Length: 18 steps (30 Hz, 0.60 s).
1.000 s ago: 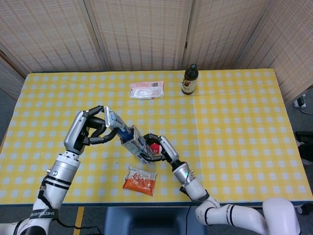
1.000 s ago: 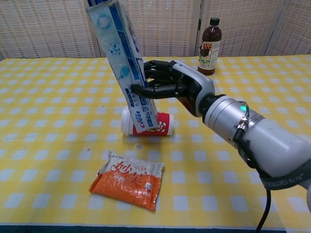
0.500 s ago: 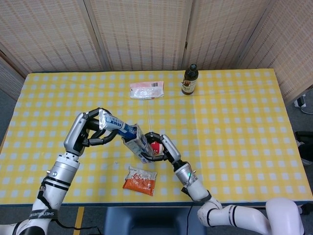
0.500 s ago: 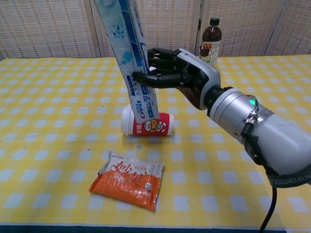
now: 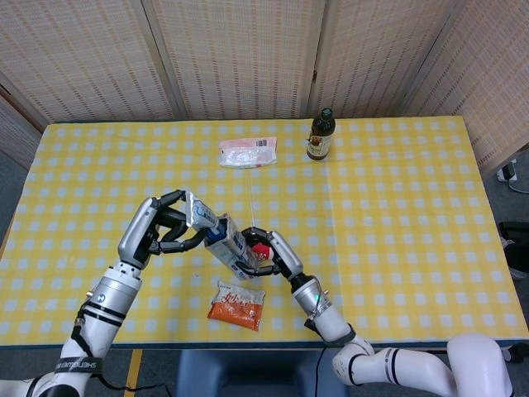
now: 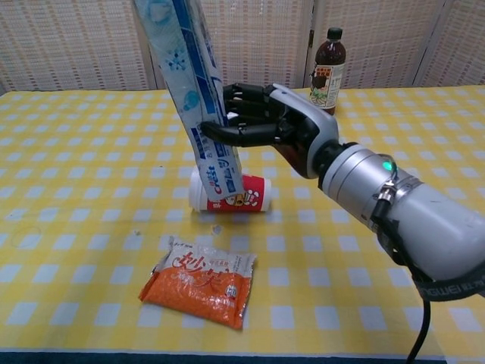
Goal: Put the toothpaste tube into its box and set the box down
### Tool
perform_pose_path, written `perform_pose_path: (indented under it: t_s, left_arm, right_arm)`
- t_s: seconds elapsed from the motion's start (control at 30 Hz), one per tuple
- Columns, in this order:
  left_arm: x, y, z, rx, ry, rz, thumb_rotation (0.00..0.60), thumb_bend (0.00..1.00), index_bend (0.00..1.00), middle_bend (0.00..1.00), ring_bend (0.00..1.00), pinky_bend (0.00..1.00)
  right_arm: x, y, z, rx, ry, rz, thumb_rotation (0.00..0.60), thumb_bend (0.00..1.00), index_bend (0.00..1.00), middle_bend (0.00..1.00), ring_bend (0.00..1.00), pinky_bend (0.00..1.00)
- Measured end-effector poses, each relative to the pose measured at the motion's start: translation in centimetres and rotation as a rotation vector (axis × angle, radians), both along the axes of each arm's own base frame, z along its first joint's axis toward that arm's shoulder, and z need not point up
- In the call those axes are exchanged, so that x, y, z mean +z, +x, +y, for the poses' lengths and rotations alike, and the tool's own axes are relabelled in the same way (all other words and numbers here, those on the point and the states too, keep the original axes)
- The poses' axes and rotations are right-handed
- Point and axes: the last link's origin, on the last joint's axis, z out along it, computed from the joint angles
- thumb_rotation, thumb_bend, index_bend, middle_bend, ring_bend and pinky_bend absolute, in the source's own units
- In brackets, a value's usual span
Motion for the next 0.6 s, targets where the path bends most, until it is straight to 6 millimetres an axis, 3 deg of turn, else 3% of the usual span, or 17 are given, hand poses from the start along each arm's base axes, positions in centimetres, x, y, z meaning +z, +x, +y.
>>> perform_pose_path:
  t_s: [0.1,0.43,0.5,0.6]
  left_arm:
    - [0.0,-0.1,0.0,0.003,-0.010,0.009,0.600,0.29,0.00,1.00,1.00,1.00]
    - [0.7,-0.3,0.4,-0.014,0.005,0.026,0.600,0.28,0.00,1.00,1.00,1.00]
    - [1.1,-0.5,0.4,-0.025,0.049,0.053,0.600,0.28,0.03,1.00,1.00,1.00]
    - [1.6,-1.2,0.7,-0.042,0.146,0.139,0.600,0.28,0.18,0.93,0.92,0.98]
  right_arm:
    - [0.1,0.0,0.0,0.000,0.001,-0.001,0.600,0.32,0.48,0.43,0.42,0.49]
    - [0.2,-0.4,0.1,0.002,0.000,0.007,0.600,0.32,0.48,0.43,0.43,0.49]
    - [0.3,-0.6,0.2,0.004,-0.008,0.016,0.600,0.32,0.48,0.43,0.43,0.48]
    - [0.8,-1.1,0.1,0.015,-0.032,0.050,0.600,0.32,0.48,0.43,0.42,0.49]
